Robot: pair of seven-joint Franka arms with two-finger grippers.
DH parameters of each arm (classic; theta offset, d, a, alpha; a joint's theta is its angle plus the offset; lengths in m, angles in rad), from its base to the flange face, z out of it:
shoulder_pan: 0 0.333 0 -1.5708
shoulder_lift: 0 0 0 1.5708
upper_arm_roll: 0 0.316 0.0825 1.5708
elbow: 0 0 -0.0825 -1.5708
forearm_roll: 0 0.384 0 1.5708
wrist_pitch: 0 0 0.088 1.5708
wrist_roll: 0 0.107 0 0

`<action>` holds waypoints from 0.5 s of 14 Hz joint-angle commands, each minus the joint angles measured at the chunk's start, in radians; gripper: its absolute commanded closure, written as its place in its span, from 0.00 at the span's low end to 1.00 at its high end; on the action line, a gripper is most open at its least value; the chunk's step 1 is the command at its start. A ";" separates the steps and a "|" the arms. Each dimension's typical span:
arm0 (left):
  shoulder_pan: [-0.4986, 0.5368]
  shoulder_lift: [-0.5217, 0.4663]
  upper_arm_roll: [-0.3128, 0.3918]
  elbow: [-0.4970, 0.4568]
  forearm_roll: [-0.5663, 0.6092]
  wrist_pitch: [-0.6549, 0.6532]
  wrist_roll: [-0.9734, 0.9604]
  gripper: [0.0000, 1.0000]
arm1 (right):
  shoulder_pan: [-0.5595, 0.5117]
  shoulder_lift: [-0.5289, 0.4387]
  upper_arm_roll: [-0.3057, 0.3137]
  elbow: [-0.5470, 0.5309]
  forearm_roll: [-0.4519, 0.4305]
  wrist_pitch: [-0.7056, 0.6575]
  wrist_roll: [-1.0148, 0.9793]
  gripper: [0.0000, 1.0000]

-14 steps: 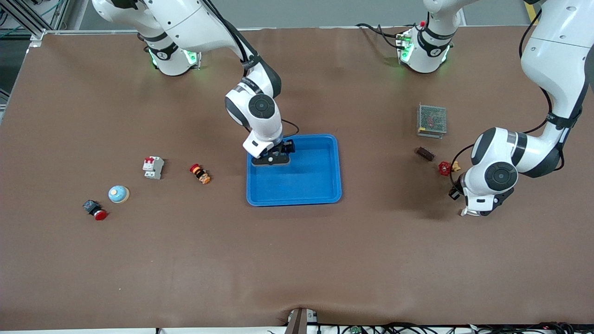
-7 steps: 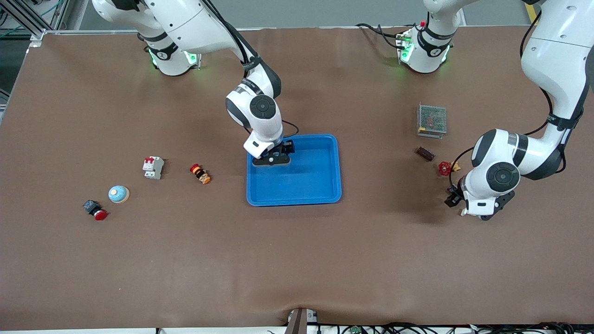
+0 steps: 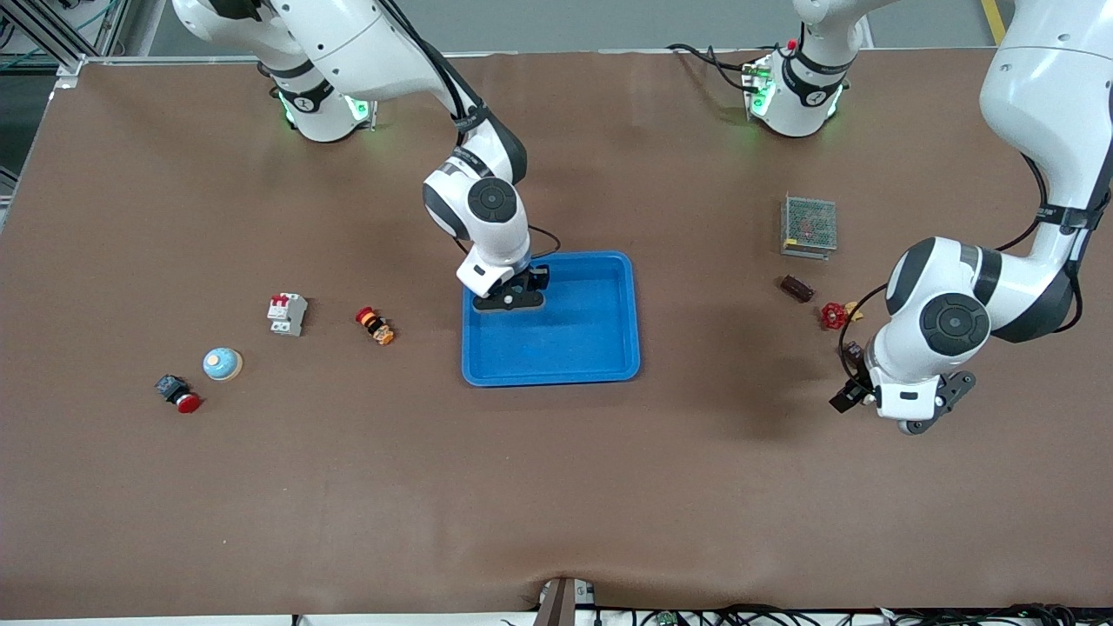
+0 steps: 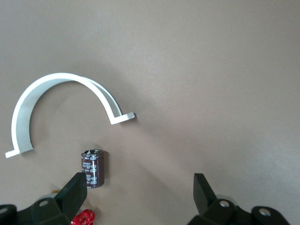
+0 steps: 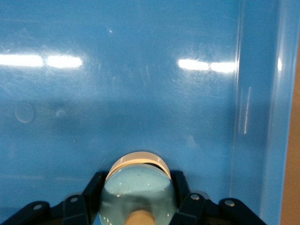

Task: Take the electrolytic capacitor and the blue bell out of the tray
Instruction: 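Place the capacitor by the white arc while the right gripper carries the bell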

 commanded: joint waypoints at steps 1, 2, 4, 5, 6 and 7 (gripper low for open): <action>-0.003 -0.009 -0.009 0.058 0.012 -0.058 0.069 0.00 | 0.007 0.000 -0.013 0.005 -0.027 0.005 0.025 0.50; -0.003 -0.012 -0.009 0.069 0.012 -0.061 0.086 0.00 | 0.005 -0.002 -0.013 0.007 -0.027 0.002 0.025 0.50; -0.001 -0.015 -0.035 0.112 0.011 -0.113 0.141 0.00 | 0.001 -0.003 -0.011 0.022 -0.026 -0.013 0.022 0.50; -0.003 -0.015 -0.049 0.141 0.011 -0.142 0.158 0.00 | -0.001 -0.009 -0.011 0.025 -0.026 -0.015 0.021 0.50; -0.003 -0.015 -0.062 0.159 0.011 -0.168 0.173 0.00 | -0.002 -0.016 -0.011 0.031 -0.026 -0.030 0.019 0.50; -0.001 -0.015 -0.075 0.169 0.011 -0.185 0.182 0.00 | -0.005 -0.020 -0.011 0.052 -0.026 -0.076 0.018 0.50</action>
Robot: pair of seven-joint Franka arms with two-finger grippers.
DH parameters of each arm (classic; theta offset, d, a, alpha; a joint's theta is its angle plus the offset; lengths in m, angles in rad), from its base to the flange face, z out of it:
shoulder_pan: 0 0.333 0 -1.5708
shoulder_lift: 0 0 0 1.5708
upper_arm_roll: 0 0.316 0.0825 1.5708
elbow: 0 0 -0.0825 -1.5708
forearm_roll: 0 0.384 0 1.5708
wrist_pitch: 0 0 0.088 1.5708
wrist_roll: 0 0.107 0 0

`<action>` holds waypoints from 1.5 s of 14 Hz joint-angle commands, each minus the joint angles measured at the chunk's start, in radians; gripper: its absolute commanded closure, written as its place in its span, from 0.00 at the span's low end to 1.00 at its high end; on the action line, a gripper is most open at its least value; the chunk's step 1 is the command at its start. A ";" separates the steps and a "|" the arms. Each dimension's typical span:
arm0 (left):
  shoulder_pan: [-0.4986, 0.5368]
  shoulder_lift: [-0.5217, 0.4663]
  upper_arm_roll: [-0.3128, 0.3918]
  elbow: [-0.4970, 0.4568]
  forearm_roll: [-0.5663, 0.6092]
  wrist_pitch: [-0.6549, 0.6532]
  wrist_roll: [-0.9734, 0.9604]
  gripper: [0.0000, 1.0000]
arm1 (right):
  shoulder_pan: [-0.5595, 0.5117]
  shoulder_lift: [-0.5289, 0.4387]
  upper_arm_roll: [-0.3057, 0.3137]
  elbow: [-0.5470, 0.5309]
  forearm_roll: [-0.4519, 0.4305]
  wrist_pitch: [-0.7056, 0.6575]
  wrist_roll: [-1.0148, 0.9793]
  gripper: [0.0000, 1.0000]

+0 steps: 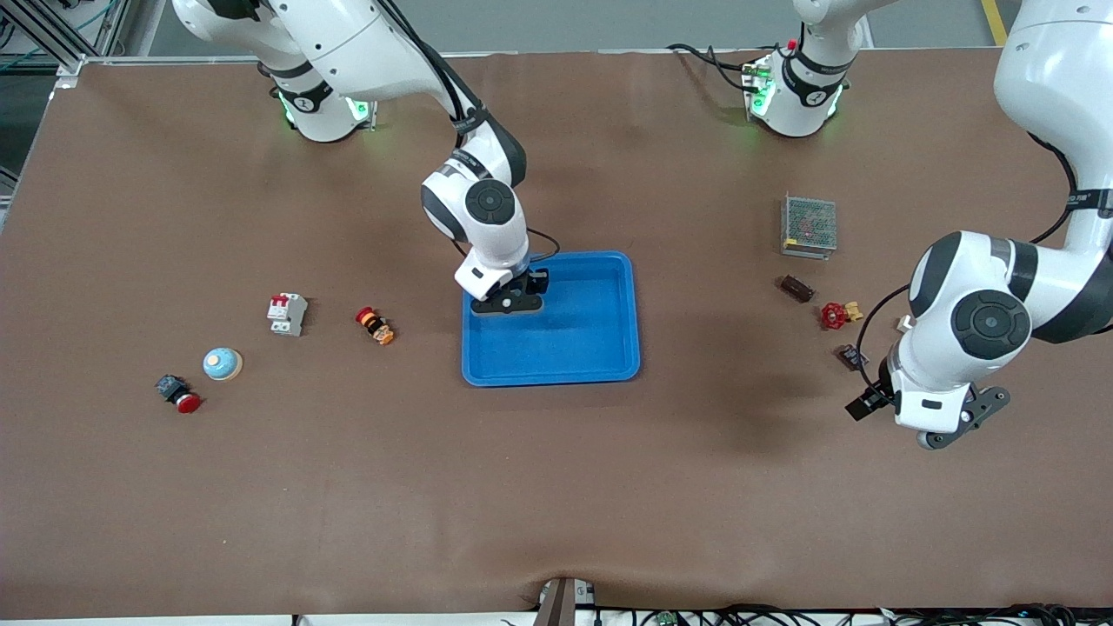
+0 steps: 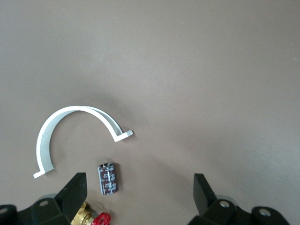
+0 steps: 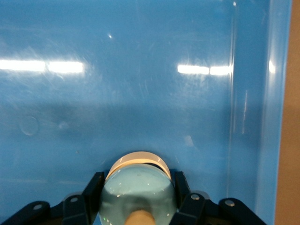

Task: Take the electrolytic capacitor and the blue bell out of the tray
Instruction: 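Place the capacitor by the white arc while the right gripper carries the bell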

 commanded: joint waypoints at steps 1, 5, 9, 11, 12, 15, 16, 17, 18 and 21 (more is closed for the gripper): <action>0.001 -0.009 -0.034 0.040 0.009 -0.067 0.039 0.00 | -0.010 -0.024 0.000 0.057 -0.026 -0.123 0.014 0.50; -0.002 -0.007 -0.042 0.065 0.009 -0.084 0.072 0.00 | -0.065 -0.114 0.000 0.106 -0.026 -0.332 -0.096 0.50; 0.011 -0.027 -0.070 0.068 0.008 -0.098 0.121 0.00 | -0.190 -0.216 0.002 0.091 -0.024 -0.441 -0.339 0.50; 0.009 -0.029 -0.070 0.083 0.006 -0.098 0.149 0.00 | -0.266 -0.259 0.000 0.071 -0.024 -0.452 -0.497 0.50; 0.009 -0.027 -0.070 0.086 0.006 -0.098 0.151 0.00 | -0.302 -0.269 0.002 0.063 -0.024 -0.452 -0.562 0.50; 0.011 -0.030 -0.076 0.088 -0.014 -0.100 0.160 0.00 | -0.391 -0.277 0.002 0.053 -0.024 -0.447 -0.711 0.50; 0.012 -0.030 -0.085 0.089 -0.017 -0.100 0.165 0.00 | -0.415 -0.285 0.002 0.031 -0.024 -0.428 -0.754 0.50; 0.014 -0.030 -0.087 0.089 -0.015 -0.098 0.169 0.00 | -0.428 -0.292 0.002 0.005 -0.024 -0.393 -0.789 0.50; 0.015 -0.032 -0.088 0.089 -0.017 -0.098 0.189 0.00 | -0.448 -0.303 0.000 -0.030 -0.024 -0.350 -0.824 0.50; 0.017 -0.048 -0.090 0.104 -0.044 -0.100 0.232 0.00 | -0.522 -0.302 0.002 -0.114 -0.024 -0.212 -0.944 0.50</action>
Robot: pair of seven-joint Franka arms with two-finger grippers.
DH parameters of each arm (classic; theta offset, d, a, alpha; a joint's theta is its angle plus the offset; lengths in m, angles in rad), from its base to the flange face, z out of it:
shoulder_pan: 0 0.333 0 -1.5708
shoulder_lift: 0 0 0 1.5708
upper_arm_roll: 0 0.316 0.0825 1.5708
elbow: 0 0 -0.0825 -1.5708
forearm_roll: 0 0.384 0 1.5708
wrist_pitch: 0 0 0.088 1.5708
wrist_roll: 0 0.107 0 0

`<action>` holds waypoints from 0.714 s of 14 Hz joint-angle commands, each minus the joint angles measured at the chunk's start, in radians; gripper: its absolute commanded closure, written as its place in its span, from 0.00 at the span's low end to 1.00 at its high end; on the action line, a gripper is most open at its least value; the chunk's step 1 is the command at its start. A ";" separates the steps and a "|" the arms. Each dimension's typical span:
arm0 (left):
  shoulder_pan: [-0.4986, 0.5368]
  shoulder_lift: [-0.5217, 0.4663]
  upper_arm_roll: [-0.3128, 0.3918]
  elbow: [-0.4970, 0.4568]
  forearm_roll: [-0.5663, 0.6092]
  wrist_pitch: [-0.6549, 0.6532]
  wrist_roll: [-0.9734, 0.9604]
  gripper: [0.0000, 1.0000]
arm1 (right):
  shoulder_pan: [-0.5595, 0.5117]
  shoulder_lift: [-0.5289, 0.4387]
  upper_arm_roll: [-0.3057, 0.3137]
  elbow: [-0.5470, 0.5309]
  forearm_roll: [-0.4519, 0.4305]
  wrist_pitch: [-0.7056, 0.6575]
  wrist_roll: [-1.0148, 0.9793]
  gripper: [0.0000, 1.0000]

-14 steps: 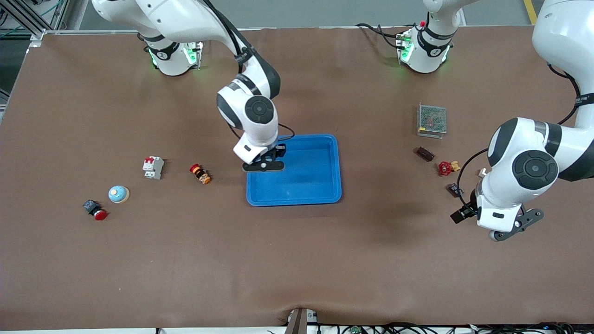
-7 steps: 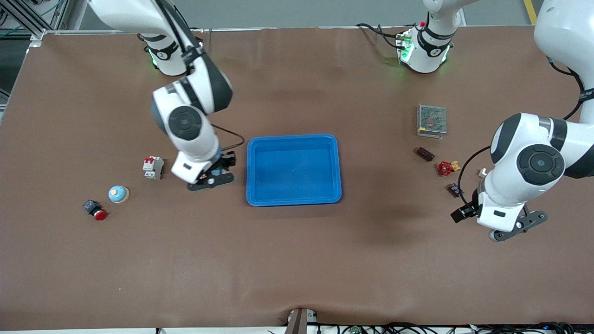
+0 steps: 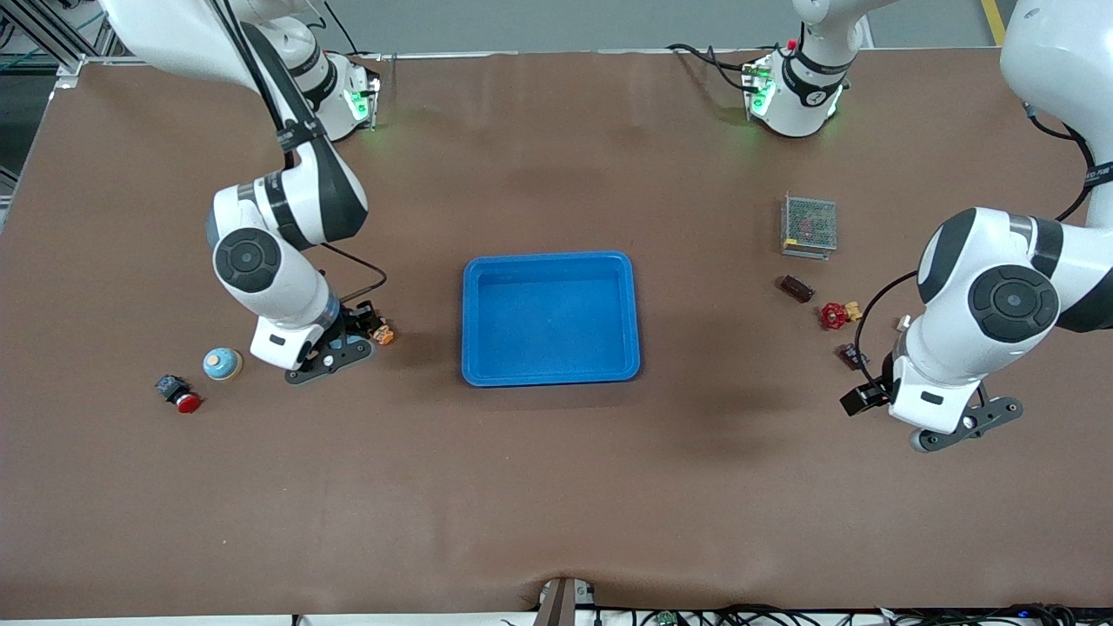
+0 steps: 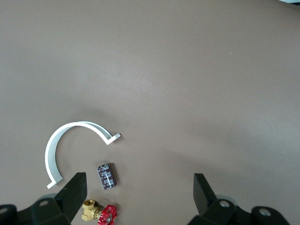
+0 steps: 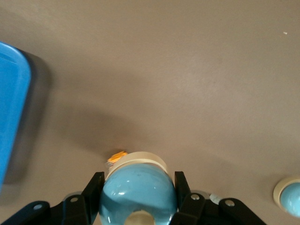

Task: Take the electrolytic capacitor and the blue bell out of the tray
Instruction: 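Place the capacitor by the white arc while the right gripper carries the bell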

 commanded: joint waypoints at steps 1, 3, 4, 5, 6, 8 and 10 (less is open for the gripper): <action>0.016 -0.044 -0.010 0.011 -0.052 -0.022 0.079 0.00 | -0.082 -0.042 0.020 -0.116 -0.019 0.127 -0.109 0.50; 0.029 -0.087 -0.010 0.012 -0.089 -0.027 0.128 0.00 | -0.121 -0.034 0.020 -0.133 -0.019 0.175 -0.170 0.50; 0.033 -0.099 -0.010 0.014 -0.106 -0.041 0.150 0.00 | -0.131 -0.027 0.020 -0.133 -0.019 0.186 -0.190 0.50; 0.039 -0.113 -0.010 0.014 -0.120 -0.047 0.168 0.00 | -0.139 -0.014 0.020 -0.135 -0.019 0.200 -0.204 0.50; 0.041 -0.125 -0.011 0.014 -0.127 -0.048 0.187 0.00 | -0.144 -0.001 0.020 -0.135 -0.019 0.216 -0.215 0.50; 0.041 -0.150 -0.010 0.014 -0.159 -0.050 0.216 0.00 | -0.159 0.035 0.020 -0.142 -0.019 0.268 -0.236 0.50; 0.039 -0.176 -0.012 0.014 -0.195 -0.070 0.218 0.00 | -0.165 0.067 0.020 -0.159 -0.019 0.334 -0.249 0.50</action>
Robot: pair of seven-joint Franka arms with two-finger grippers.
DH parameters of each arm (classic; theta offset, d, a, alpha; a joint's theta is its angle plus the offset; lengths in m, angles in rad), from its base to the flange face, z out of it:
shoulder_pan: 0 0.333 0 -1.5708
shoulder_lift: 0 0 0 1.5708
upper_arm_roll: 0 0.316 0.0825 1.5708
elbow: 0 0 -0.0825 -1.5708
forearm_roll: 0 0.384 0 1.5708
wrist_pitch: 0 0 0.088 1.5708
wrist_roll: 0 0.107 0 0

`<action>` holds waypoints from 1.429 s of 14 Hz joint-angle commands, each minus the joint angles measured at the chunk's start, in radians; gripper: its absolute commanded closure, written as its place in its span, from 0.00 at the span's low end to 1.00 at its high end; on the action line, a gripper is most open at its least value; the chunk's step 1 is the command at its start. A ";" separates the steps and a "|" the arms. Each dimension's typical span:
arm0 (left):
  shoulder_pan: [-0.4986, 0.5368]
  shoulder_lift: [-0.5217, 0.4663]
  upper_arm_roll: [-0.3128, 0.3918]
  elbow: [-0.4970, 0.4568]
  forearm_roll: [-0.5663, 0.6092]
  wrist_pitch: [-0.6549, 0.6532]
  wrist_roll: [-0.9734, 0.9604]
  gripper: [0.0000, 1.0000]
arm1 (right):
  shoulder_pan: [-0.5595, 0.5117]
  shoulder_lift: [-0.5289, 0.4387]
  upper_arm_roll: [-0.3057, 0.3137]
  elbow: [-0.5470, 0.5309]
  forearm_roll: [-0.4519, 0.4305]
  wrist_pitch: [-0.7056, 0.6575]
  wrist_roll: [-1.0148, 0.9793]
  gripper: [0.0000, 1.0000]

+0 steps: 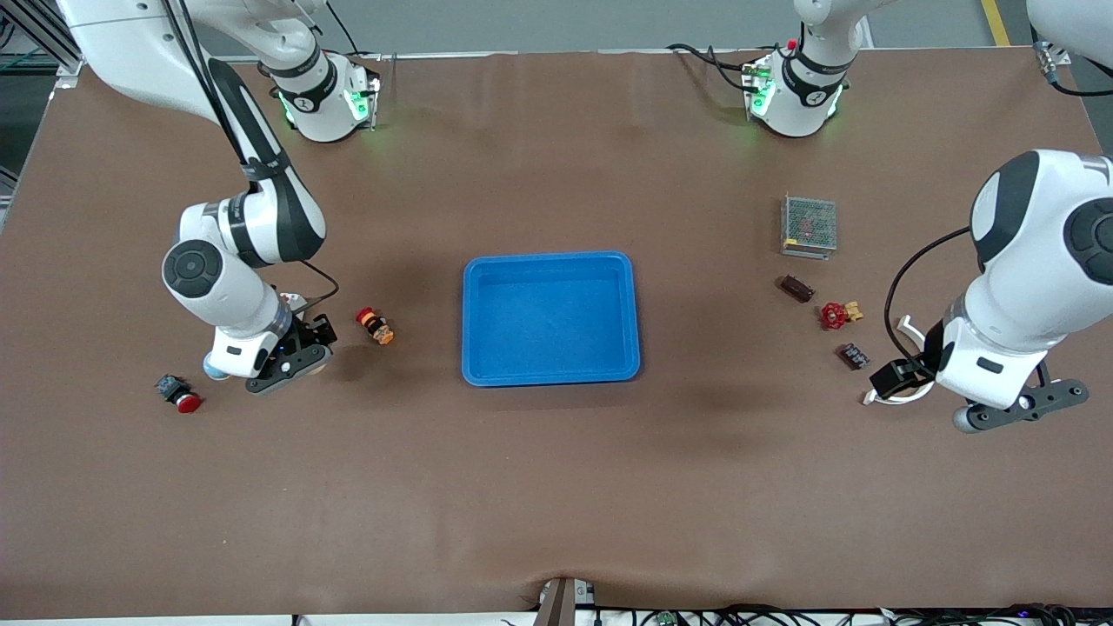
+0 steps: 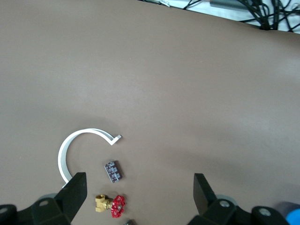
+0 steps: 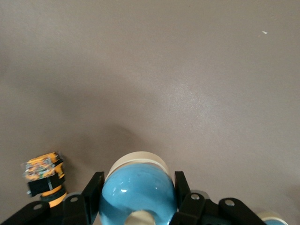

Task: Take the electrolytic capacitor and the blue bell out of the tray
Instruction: 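Place the capacitor by the white arc while the right gripper carries the bell, then lower the bell beside the first bell and open the right gripper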

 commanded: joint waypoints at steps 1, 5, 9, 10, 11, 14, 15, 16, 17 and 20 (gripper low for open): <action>0.010 -0.052 -0.009 -0.015 -0.048 -0.035 0.029 0.00 | -0.029 0.040 0.020 -0.030 -0.019 0.090 -0.019 0.50; -0.039 -0.127 0.038 -0.020 -0.117 -0.084 0.080 0.00 | -0.029 0.083 0.020 -0.050 -0.019 0.167 -0.019 0.49; -0.232 -0.254 0.292 -0.029 -0.302 -0.176 0.166 0.00 | -0.029 0.112 0.018 -0.056 -0.019 0.209 -0.021 0.48; -0.278 -0.277 0.346 -0.029 -0.319 -0.205 0.177 0.00 | -0.029 0.115 0.018 -0.056 -0.019 0.209 -0.021 0.48; -0.316 -0.297 0.392 -0.033 -0.331 -0.224 0.198 0.00 | -0.029 0.115 0.020 -0.056 -0.019 0.210 -0.021 0.48; -0.415 -0.369 0.527 -0.082 -0.374 -0.247 0.276 0.00 | -0.029 0.121 0.018 -0.056 -0.019 0.215 -0.021 0.48; -0.438 -0.388 0.561 -0.096 -0.376 -0.251 0.310 0.00 | -0.029 0.123 0.020 -0.056 -0.019 0.221 -0.021 0.48; -0.445 -0.403 0.575 -0.099 -0.376 -0.270 0.331 0.00 | -0.031 0.127 0.018 -0.056 -0.019 0.224 -0.021 0.48; -0.449 -0.408 0.577 -0.098 -0.376 -0.300 0.338 0.00 | -0.031 0.130 0.018 -0.056 -0.019 0.230 -0.021 0.48; -0.461 -0.434 0.592 -0.102 -0.373 -0.333 0.361 0.00 | -0.034 0.135 0.020 -0.055 -0.019 0.235 -0.021 0.43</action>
